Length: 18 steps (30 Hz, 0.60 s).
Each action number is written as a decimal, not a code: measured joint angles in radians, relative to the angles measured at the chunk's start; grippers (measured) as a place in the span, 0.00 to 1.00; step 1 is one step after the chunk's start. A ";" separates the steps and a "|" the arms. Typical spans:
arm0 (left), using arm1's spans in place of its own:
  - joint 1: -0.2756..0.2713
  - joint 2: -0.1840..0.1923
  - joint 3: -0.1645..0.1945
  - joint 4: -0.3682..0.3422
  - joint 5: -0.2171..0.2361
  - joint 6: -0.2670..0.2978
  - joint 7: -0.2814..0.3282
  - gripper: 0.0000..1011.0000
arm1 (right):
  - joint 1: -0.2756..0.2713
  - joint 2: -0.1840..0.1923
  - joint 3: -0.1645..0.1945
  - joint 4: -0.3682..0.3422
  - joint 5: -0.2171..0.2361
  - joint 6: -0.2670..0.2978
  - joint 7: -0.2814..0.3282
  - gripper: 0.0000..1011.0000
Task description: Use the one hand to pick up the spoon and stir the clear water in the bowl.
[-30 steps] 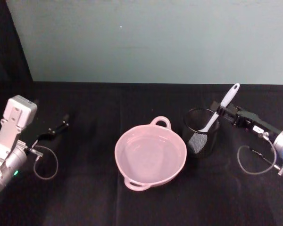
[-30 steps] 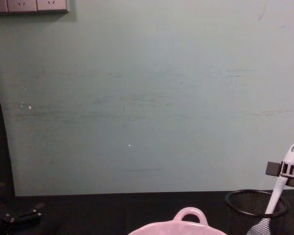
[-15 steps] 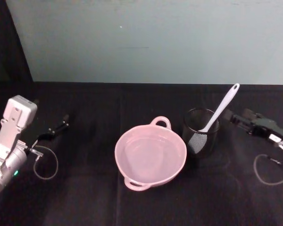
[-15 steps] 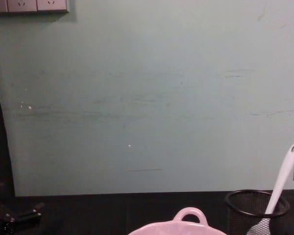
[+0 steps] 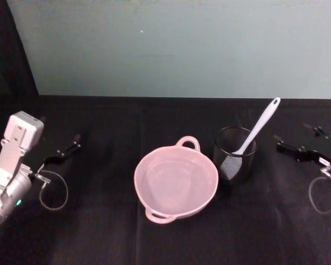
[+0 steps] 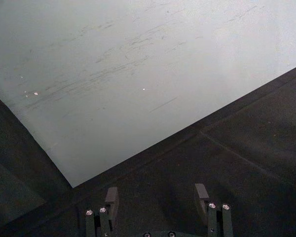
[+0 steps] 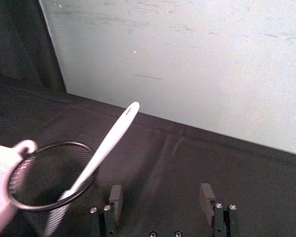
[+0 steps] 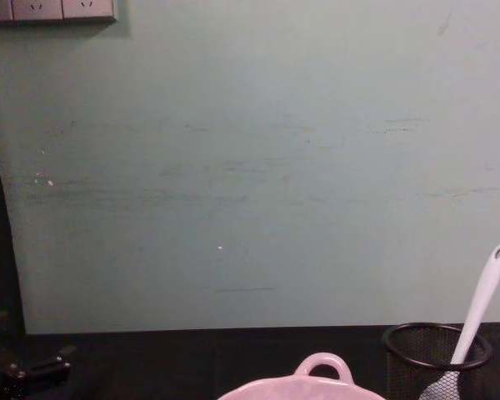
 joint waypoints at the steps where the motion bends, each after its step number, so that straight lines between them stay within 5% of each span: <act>1: 0.000 0.000 0.000 0.000 0.000 0.000 0.000 0.99 | 0.010 -0.007 -0.006 0.013 -0.015 -0.006 -0.001 0.99; 9: 0.000 0.000 0.000 0.000 0.000 0.000 0.000 0.99 | 0.098 -0.081 -0.056 0.153 -0.131 -0.049 -0.007 0.99; 18: 0.000 0.000 0.000 0.000 0.000 0.000 0.000 0.99 | 0.106 -0.101 -0.058 0.179 -0.164 -0.055 -0.019 0.99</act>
